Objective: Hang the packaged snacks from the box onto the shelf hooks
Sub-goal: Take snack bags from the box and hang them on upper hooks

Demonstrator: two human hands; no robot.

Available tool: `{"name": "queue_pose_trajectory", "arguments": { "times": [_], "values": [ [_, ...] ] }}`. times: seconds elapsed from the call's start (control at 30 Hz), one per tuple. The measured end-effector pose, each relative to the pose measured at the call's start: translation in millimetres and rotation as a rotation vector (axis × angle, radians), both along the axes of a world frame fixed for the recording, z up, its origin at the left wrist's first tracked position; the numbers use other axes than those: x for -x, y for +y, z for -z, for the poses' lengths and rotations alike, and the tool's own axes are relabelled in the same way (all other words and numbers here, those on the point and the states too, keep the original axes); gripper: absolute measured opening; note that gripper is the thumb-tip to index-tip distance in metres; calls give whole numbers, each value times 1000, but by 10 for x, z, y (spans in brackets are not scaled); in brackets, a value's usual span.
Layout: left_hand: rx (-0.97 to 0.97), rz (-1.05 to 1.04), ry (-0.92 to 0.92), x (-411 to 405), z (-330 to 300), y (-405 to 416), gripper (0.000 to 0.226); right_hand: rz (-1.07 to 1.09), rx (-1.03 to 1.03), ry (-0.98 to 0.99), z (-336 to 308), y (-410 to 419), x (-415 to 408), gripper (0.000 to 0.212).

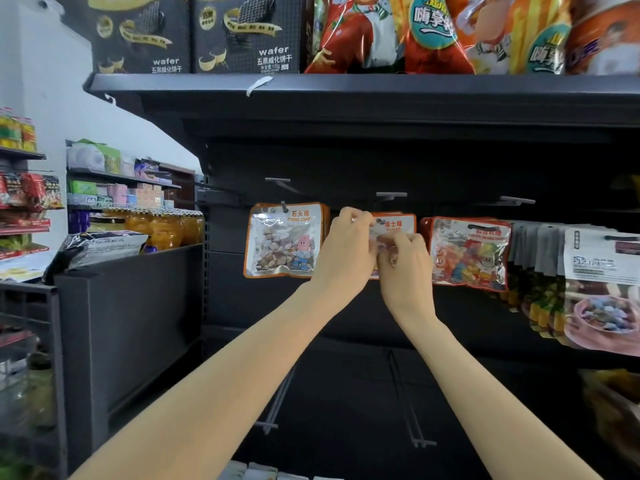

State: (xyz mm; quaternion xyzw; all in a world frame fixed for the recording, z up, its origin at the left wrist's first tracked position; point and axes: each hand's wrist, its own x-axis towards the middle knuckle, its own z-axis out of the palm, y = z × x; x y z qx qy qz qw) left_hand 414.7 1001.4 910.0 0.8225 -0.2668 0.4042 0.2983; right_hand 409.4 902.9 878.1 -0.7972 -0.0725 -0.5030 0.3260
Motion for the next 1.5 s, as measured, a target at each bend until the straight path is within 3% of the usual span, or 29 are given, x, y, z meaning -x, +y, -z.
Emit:
{"name": "queue_pose_trajectory", "arguments": {
  "times": [0.17,0.37,0.63,0.97,1.13,1.2,1.37,1.43,1.5],
  "values": [
    [-35,-93,-124,172,66,459,22,-129,53,-3,-15,268,167,19],
    [-25,-328,-25,304,384,1383,22,-261,148,99,48,1005,243,16],
    [53,-617,392,691,1279,3055,16,-583,335,457,864,2599,277,23],
    [228,-868,1016,1718,3091,4995,19,-918,520,1129,2739,4541,665,27],
    [122,-845,1346,1964,3764,5332,15,-952,705,1292,3507,5018,872,48],
    [80,-803,1441,1983,3953,5341,29,-959,760,1344,3722,5118,916,61],
    [23,-732,1538,1942,4138,5355,25,-966,751,1420,4043,5292,964,86],
    [7,-769,1550,1936,4187,5369,18,-949,727,1367,4116,5323,966,86],
    [-6,-833,1537,1934,4204,5368,18,-939,826,1313,4165,5331,966,73]
  ]
}}
